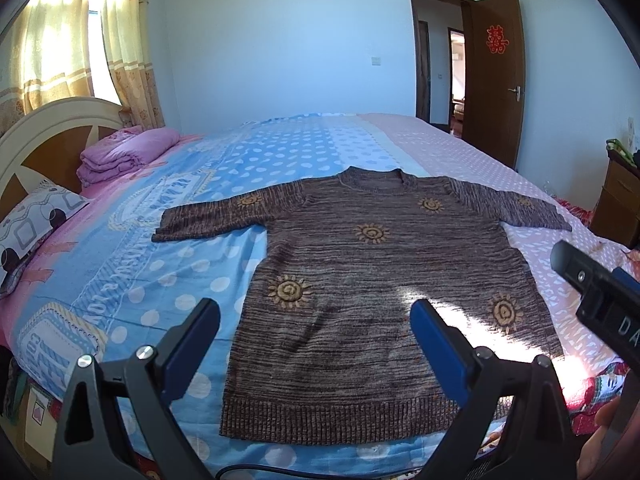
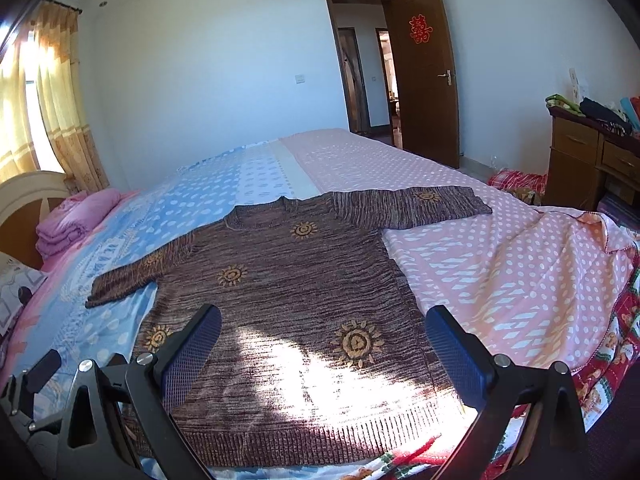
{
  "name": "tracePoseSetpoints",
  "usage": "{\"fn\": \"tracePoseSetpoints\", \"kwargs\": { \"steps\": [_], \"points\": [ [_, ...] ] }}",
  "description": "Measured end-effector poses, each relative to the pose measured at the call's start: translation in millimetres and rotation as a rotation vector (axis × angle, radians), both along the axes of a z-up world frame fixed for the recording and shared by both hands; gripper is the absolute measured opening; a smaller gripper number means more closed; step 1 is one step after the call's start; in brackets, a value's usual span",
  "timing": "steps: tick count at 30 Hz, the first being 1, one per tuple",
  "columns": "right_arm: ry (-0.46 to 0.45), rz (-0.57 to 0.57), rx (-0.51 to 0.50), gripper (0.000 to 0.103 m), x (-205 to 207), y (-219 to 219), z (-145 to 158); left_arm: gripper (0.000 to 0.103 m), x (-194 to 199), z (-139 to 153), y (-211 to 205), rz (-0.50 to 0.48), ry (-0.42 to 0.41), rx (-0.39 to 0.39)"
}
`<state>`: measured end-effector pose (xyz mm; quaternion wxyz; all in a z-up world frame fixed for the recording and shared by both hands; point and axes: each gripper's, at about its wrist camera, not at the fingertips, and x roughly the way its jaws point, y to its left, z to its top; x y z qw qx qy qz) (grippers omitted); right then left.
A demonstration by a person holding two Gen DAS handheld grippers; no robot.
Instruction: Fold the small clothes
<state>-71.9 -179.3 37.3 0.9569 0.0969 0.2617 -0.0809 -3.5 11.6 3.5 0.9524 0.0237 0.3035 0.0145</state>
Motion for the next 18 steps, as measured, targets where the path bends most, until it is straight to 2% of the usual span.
{"fn": "tracePoseSetpoints", "kwargs": {
  "steps": [6, 9, 11, 14, 18],
  "points": [
    [0.028, 0.018, -0.009, 0.102, 6, 3, 0, 0.098, 2, 5, 5, -0.017, 0.001, -0.012],
    [0.021, 0.047, 0.028, 0.102, 9, 2, 19, 0.098, 9, 23, 14, -0.051, -0.002, -0.055],
    [-0.017, 0.081, 0.077, 0.102, 9, 1, 49, 0.098, 18, 48, 23, -0.058, -0.020, -0.088],
    [-0.109, 0.182, 0.142, 0.102, 7, 4, 125, 0.098, 32, 99, 41, -0.077, -0.061, -0.149],
    [-0.162, 0.361, 0.332, 0.102, 19, 0, 230, 0.098, 63, 176, 72, -0.078, -0.056, -0.248]
  ]
}}
